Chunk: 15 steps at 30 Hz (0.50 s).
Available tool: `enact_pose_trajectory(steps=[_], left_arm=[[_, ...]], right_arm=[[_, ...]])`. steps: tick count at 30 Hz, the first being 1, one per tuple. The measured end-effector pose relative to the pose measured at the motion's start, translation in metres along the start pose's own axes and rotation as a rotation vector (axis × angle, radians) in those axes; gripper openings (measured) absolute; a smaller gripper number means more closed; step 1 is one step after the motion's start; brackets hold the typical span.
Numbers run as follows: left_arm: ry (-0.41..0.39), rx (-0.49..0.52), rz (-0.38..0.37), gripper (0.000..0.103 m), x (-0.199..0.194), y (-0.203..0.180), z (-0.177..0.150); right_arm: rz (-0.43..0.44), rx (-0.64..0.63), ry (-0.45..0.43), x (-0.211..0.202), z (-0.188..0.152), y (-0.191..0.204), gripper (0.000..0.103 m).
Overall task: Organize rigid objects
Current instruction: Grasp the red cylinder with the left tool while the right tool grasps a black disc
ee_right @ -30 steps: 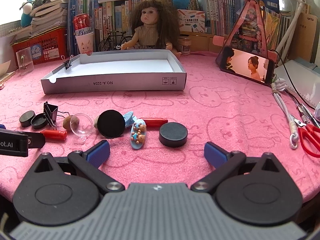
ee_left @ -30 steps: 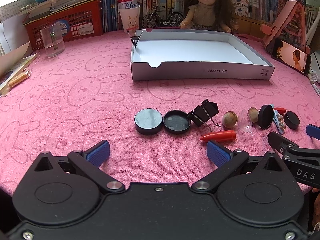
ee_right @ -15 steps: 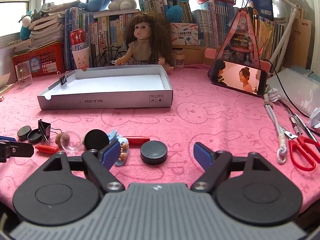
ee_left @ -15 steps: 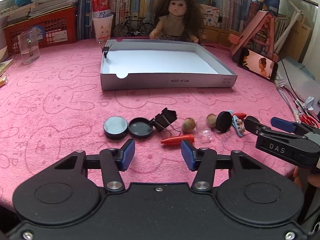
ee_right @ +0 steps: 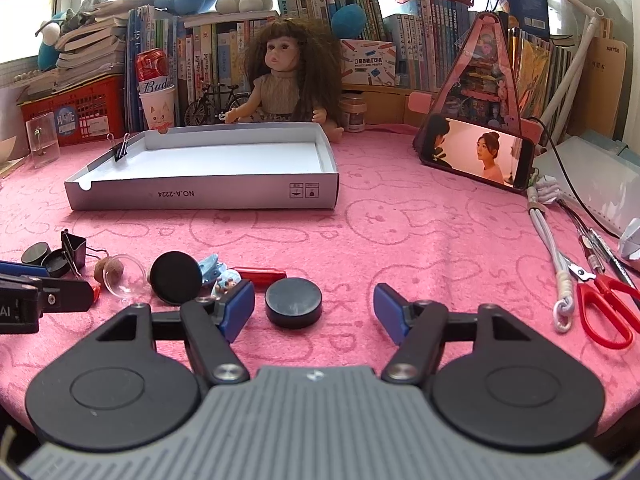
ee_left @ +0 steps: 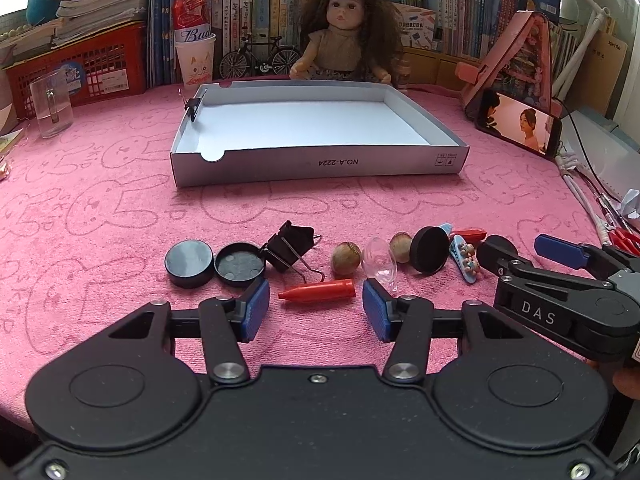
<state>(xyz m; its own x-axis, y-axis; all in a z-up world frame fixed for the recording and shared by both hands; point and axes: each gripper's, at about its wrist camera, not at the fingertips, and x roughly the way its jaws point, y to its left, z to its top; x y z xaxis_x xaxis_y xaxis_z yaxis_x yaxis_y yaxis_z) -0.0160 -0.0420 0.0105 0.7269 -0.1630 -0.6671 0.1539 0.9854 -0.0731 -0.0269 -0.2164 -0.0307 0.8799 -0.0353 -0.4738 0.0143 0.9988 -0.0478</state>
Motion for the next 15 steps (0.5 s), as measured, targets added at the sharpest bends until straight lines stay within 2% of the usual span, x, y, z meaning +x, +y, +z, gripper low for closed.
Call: enact_pose_trajectory(steps=[5,6,8,10,11,15], left_arm=[[0.002,0.005,0.024,0.049,0.006,-0.0056,-0.0012],[-0.002,0.011,0.031,0.046,0.0066,-0.007,-0.0016],[-0.007,0.038,0.044,0.042,0.0066,-0.0106,-0.0024],[-0.011,0.04,0.033,0.042,0.005,-0.0105,-0.0031],[-0.012,0.037,0.025,0.042,0.0036,-0.01,-0.0031],[-0.027,0.039,0.015,0.042,-0.0019,-0.0083,-0.0014]], right_arm=[[0.011,-0.002,-0.001,0.0016,-0.0021,0.001,0.073],[0.013,-0.003,0.0,0.002,-0.0027,0.0013,0.071],[0.021,-0.006,0.001,0.0025,-0.0043,0.0025,0.064],[0.021,-0.012,-0.009,0.0004,-0.0055,0.0043,0.042],[0.022,-0.015,-0.011,-0.0005,-0.0057,0.0052,0.036],[0.032,-0.007,-0.007,-0.0016,-0.004,0.0061,0.037]])
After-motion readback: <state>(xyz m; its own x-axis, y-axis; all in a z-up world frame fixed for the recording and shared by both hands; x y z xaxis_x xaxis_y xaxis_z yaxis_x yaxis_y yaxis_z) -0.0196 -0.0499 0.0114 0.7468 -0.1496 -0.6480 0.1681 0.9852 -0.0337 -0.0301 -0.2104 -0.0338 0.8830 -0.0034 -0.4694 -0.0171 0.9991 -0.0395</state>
